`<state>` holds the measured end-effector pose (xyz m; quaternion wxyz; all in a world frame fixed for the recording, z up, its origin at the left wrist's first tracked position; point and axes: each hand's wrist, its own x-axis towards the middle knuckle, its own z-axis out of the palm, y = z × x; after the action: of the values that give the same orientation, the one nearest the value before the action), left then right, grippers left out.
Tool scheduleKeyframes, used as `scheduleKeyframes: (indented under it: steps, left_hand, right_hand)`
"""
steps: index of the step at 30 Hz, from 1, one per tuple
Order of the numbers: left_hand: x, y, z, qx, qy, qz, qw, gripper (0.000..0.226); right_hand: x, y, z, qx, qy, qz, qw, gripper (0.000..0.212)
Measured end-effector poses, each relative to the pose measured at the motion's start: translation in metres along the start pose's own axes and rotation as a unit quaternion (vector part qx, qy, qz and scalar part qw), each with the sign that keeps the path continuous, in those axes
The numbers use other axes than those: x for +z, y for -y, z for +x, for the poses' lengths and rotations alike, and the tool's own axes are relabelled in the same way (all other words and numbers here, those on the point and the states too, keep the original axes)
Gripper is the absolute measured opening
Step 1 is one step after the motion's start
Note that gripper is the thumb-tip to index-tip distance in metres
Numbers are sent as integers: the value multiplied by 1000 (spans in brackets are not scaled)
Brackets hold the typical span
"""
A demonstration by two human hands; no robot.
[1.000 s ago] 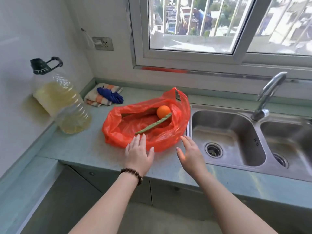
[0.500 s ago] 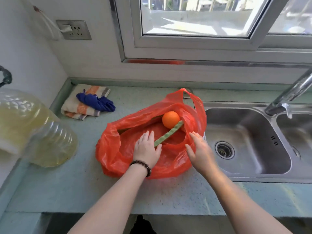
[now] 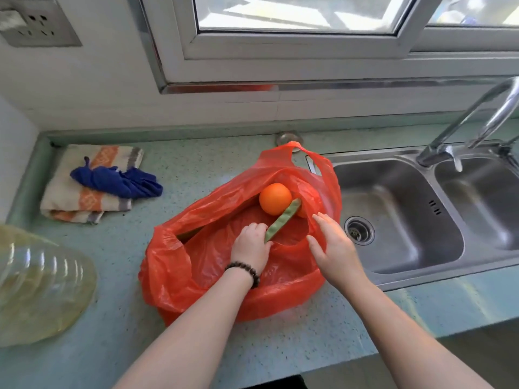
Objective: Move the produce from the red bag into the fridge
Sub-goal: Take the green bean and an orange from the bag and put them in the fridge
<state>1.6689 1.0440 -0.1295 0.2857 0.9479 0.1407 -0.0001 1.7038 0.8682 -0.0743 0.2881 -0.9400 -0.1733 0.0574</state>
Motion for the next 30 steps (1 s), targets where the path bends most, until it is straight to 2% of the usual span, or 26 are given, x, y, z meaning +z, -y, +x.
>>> scheduleKeyframes:
  steps: [6, 13, 19, 23, 26, 30]
  left_hand:
    - [-19, 1, -7, 8, -65, -41, 997, 25]
    - [-56, 6, -14, -32, -161, -48, 985, 24]
    - [-75, 11, -19, -62, -193, 3, 979, 26]
    - [-84, 14, -25, -78, -207, 18, 975, 24]
    - [-89, 16, -31, -85, -216, 24, 973, 24]
    - [-95, 17, -36, -92, -230, 23, 969, 23]
  right_hand:
    - [-1, 6, 16, -20, -1, 20, 1000, 46]
    - [6, 16, 43, -67, 3, 32, 997, 45]
    - [34, 31, 86, -145, 60, -68, 985, 64]
    - [50, 30, 104, -108, 86, -115, 984, 79]
    - [54, 29, 108, -82, 95, -110, 986, 83]
    - [50, 29, 98, -104, 70, -64, 990, 83]
